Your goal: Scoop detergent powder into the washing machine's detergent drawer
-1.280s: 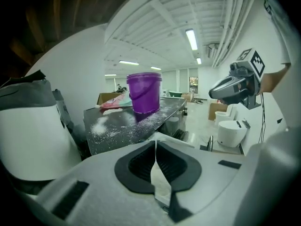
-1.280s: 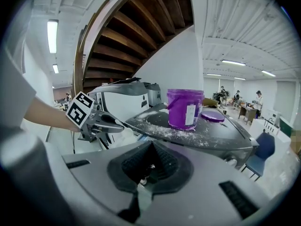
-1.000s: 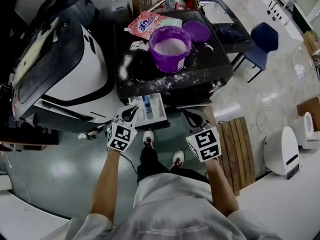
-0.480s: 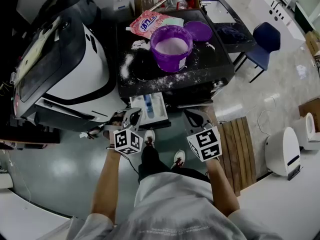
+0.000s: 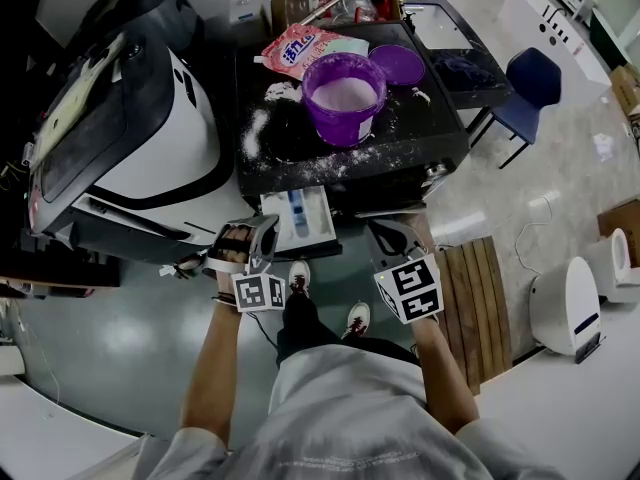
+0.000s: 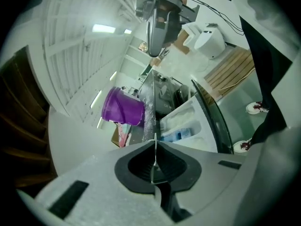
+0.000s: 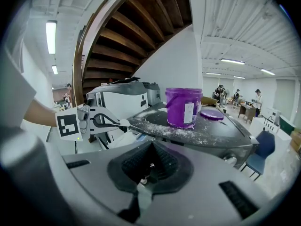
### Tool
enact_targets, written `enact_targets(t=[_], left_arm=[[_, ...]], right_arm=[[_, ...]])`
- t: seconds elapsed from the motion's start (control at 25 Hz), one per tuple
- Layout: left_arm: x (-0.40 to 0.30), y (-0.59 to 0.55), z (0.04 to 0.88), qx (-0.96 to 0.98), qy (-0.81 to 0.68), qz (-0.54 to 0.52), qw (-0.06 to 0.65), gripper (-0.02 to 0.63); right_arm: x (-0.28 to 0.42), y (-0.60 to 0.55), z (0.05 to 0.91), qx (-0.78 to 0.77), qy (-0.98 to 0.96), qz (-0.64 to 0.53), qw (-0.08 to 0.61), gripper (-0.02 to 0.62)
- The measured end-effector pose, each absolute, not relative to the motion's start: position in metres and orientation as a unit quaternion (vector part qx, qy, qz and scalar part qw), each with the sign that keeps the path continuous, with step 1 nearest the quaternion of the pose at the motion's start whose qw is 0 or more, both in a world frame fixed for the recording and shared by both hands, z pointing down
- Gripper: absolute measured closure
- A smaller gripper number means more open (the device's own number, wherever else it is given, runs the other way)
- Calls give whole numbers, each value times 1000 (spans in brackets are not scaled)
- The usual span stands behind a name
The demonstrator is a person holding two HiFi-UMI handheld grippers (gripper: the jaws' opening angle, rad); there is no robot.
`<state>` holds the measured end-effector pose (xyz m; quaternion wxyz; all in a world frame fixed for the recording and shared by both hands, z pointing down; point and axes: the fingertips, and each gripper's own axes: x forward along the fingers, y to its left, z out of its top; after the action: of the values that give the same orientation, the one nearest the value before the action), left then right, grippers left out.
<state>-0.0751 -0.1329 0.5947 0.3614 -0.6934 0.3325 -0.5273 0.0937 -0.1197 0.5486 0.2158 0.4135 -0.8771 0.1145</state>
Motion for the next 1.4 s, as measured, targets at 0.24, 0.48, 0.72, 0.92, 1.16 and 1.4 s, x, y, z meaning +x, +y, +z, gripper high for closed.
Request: enact_targets(t=[0.24, 0.48, 0.72, 0.92, 1.16, 1.4], left_arm=[[-73, -129, 590, -689, 341, -516, 378, 592], [-71, -127, 589, -711, 345, -498, 356, 592], [-93, -142, 583, -833, 475, -285, -7, 592], [-114, -143, 568, -820, 517, -59, -238, 592], [-130, -135, 537, -779, 519, 98, -338, 592], [-133, -146, 471, -815, 521, 74, -242, 592]], right_arm=[[93, -118, 551, 414, -877, 115, 218, 589], [93, -116, 549, 415, -876, 114, 219, 589], [94, -115, 548, 418, -875, 113, 216, 589], [94, -115, 539, 418, -876, 109, 212, 589], [95, -119, 506, 408, -886, 93, 198, 589], [101, -149, 447, 426, -887, 55, 168, 589]])
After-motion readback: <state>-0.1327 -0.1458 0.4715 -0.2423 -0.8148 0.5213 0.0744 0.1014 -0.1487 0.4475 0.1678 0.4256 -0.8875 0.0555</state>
